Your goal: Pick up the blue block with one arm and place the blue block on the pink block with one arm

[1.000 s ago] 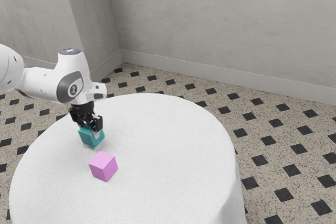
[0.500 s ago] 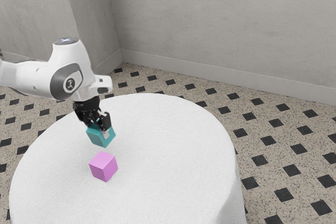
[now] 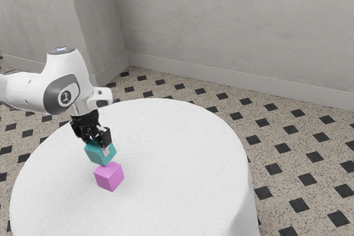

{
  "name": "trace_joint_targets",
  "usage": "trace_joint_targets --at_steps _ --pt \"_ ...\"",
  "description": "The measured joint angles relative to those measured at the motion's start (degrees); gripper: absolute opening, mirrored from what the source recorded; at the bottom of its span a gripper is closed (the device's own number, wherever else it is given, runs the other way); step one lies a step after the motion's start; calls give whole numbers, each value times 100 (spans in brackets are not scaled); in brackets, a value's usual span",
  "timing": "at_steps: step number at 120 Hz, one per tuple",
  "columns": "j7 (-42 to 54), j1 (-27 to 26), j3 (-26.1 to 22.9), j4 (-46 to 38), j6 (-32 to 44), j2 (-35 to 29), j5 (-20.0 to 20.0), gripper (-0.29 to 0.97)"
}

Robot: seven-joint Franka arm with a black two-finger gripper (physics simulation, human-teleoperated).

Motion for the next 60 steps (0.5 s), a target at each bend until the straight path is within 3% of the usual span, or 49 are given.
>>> trace_joint_targets --at_steps 60 --pt "-46 -23 -149 163 -451 33 -6 30"
